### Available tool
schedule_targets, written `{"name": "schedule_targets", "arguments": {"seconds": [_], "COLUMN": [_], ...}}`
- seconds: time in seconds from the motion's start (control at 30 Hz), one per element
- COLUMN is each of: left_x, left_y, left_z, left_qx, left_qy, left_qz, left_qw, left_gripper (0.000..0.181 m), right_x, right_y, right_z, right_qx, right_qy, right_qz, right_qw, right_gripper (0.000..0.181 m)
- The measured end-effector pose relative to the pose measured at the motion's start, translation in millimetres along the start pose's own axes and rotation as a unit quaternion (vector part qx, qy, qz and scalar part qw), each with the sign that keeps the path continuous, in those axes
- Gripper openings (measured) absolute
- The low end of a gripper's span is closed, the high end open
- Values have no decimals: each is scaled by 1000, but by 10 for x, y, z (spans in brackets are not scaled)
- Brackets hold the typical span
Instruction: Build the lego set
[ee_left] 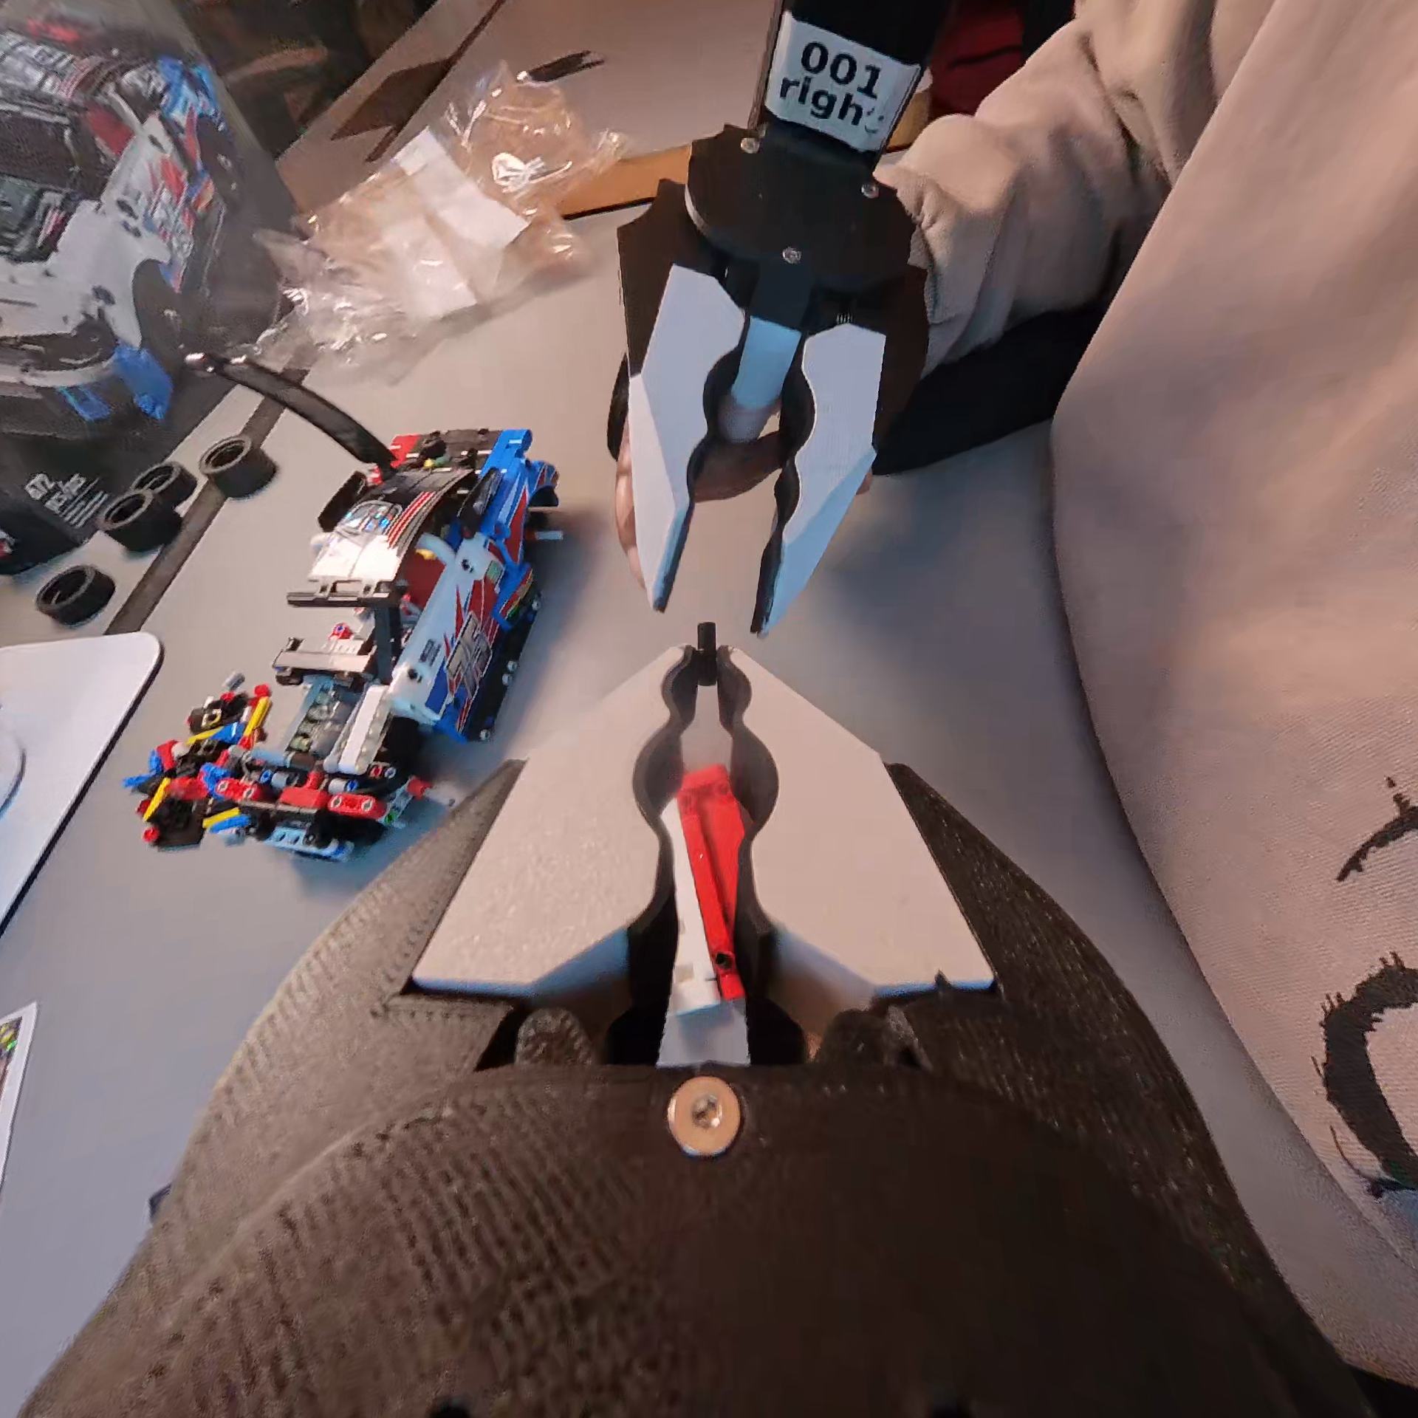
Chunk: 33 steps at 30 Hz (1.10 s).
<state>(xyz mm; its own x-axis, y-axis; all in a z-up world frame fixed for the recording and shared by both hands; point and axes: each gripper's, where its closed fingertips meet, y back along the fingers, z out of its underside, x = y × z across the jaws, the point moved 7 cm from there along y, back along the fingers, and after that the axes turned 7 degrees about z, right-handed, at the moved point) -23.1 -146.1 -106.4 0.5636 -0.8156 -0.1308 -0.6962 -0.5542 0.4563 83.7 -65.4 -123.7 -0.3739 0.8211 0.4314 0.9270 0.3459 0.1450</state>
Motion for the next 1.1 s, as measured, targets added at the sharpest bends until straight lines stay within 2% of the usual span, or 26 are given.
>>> {"name": "schedule_targets", "arguments": {"seconds": [0.1, 0.37, 0.7, 0.8, 0.93, 1.0, 1.1], "left_x": [4, 20, 68, 57, 2, -49, -105], "left_y": [-79, -150, -159, -129, -74, -42, -54], "left_z": [-66, -86, -73, -80, -102, -106, -78], "left_qx": [6, 11, 55, 99, 199, 255, 301], "left_qy": [-9, -12, 0, 21, 89, 142, 208], "left_qz": [21, 34, 44, 48, 60, 69, 85], "left_qw": [1000, 999, 998, 994, 974, 954, 927], "left_gripper": [3, 3, 3, 3, 3, 2, 2], "right_x": [-41, -39, -17, 8, 74, 109, 109], "right_y": [24, 75, 98, 98, 119, 134, 134], "right_z": [-56, -42, -54, -71, -115, -113, -165], "right_qx": [8, 16, 42, 69, 106, 104, 101], "right_qy": [21, 2, -117, -168, -215, -189, -98], "right_qz": [12, -1, -56, -61, -62, -31, 42], "right_qw": [1000, 1000, 991, 981, 969, 976, 989], "right_gripper": [12, 2, 1, 1, 9, 11, 12]}}
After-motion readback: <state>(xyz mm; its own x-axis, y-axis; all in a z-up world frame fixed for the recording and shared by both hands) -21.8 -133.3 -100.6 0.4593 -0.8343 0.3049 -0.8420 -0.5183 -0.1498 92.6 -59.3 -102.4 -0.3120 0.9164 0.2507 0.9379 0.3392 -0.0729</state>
